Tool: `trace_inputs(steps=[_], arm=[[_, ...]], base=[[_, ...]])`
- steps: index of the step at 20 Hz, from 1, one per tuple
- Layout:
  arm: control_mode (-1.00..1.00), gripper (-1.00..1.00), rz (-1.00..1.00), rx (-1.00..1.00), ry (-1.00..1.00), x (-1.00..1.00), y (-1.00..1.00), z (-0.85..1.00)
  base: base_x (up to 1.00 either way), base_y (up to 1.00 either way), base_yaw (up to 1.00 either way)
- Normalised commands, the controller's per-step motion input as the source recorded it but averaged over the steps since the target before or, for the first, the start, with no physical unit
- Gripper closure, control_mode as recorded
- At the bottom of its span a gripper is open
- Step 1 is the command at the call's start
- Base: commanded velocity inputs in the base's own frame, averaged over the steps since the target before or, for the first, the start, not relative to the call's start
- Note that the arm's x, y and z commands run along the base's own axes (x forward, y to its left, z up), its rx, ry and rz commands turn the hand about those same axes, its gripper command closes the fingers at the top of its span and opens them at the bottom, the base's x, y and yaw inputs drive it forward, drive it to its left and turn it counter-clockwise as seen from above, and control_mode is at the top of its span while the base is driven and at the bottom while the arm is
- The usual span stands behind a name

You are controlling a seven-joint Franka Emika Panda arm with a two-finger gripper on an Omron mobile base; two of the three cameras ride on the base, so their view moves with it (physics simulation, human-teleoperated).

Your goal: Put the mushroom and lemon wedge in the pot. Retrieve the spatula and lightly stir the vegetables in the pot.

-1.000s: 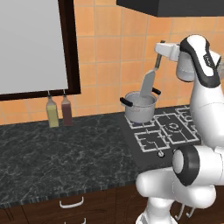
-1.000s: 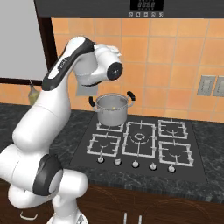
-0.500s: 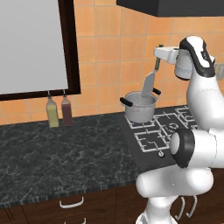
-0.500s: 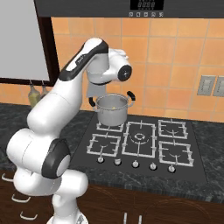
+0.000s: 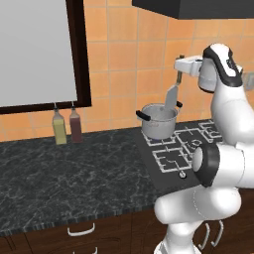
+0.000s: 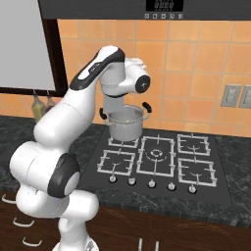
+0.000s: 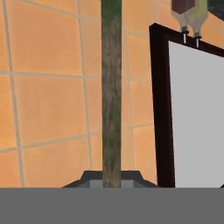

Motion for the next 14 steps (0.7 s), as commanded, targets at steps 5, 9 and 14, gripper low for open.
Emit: trace_inputs(steps=[5, 9, 14], arm=[[-1.00, 1.00, 0.00, 0.00, 0.00, 0.43, -0.05, -0.35], [-1.00, 1.00, 0.00, 0.00, 0.00, 0.34, -0.09, -0.47], [-1.00, 1.00, 0.00, 0.00, 0.00, 0.30, -0.04, -0.34]], base=[[0.00, 0.00, 0.00], [0.00, 0.00, 0.00], [0.00, 0.00, 0.00]])
